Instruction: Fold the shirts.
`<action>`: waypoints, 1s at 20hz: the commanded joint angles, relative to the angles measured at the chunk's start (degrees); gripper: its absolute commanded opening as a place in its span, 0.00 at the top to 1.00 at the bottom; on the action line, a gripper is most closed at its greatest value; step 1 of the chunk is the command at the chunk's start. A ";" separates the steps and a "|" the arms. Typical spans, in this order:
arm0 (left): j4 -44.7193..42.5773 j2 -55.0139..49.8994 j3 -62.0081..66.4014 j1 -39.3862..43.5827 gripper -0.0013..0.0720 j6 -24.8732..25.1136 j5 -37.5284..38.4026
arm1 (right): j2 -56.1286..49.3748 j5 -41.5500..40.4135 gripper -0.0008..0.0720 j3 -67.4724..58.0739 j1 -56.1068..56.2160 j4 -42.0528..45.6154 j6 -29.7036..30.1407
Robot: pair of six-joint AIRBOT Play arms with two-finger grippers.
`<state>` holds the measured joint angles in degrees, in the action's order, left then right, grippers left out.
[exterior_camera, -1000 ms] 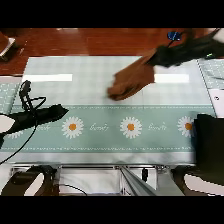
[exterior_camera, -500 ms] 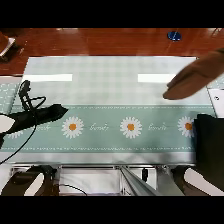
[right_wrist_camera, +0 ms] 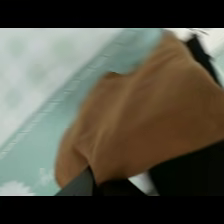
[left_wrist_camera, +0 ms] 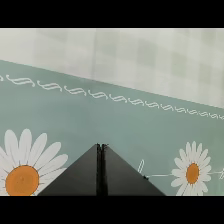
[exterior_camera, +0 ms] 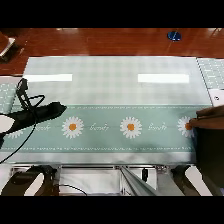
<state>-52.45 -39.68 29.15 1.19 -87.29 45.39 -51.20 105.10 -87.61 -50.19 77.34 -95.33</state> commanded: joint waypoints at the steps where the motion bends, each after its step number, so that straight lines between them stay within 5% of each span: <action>1: -0.02 -0.02 -0.02 0.04 0.95 0.02 -0.48 | 7.41 1.27 0.96 9.38 -6.21 15.52 0.94; 4: 0.00 -0.04 -0.02 0.50 0.95 0.00 -0.85 | 12.59 1.22 0.94 20.55 -8.09 18.27 0.79; 6: -0.02 -0.04 -0.02 1.42 0.95 0.02 -0.85 | 14.08 1.22 0.42 28.41 -8.02 20.50 -0.35; 10: -0.04 -0.02 0.24 2.40 0.95 0.28 -3.02 | 12.00 -4.46 0.44 29.09 -4.74 21.55 0.02; 14: -0.02 -1.29 9.18 1.97 0.95 1.33 -3.39 | 4.31 -13.60 0.96 16.17 1.73 10.64 2.29; 17: -0.02 -5.81 23.56 2.51 0.95 1.29 2.16 | -1.95 -24.94 0.96 7.61 12.87 -7.26 3.21; 20: -0.26 -10.78 35.87 6.19 0.95 1.27 6.75 | -5.62 -37.11 0.96 5.49 30.95 -13.35 3.45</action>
<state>-52.47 -46.52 54.26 4.99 -86.11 47.57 -53.01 80.42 -78.54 -32.47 73.67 -92.62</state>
